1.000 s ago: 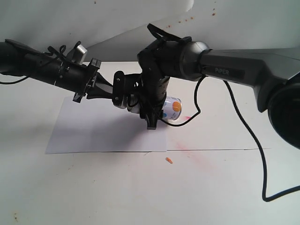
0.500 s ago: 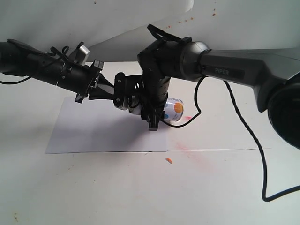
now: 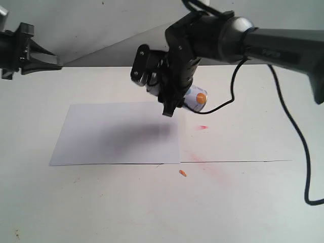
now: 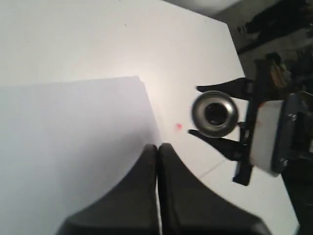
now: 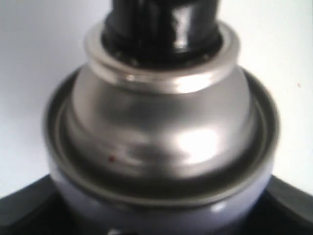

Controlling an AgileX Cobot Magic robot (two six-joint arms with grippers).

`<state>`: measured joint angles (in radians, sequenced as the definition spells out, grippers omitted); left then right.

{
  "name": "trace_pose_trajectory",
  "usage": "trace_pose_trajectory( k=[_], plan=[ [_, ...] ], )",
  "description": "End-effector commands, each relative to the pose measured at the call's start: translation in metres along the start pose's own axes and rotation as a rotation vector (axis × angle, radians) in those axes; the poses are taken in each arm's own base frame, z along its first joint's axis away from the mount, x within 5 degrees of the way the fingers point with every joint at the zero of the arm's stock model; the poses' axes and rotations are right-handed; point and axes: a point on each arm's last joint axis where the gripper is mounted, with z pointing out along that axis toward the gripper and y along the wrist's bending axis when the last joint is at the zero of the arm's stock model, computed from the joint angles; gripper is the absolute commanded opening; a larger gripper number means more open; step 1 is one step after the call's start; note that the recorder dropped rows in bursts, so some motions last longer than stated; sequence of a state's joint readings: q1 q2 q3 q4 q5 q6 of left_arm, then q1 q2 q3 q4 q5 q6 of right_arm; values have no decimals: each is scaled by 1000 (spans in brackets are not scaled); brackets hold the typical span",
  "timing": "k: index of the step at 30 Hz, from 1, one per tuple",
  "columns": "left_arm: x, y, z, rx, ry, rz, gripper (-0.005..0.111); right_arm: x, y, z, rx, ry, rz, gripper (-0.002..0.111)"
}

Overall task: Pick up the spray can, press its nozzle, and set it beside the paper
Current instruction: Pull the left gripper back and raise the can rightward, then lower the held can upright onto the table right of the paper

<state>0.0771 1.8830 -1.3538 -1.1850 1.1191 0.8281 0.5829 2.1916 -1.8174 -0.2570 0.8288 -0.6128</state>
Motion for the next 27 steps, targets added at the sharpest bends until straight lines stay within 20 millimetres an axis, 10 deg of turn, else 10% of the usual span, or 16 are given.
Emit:
trace_pose_trajectory(
  k=[1, 14, 20, 27],
  plan=[
    [21, -26, -36, -184, -182, 133, 0, 28, -34, -22, 54, 24, 201, 0],
    [135, -107, -105, -388, -491, 333, 0, 112, -83, -54, -151, -207, 933, 0],
    [182, -118, -115, -401, -580, 362, 0, 153, -35, -84, 136, -478, 1103, 0],
    [199, -115, -112, -383, -581, 323, 0, 169, 15, -58, 336, -411, 986, 0]
  ],
)
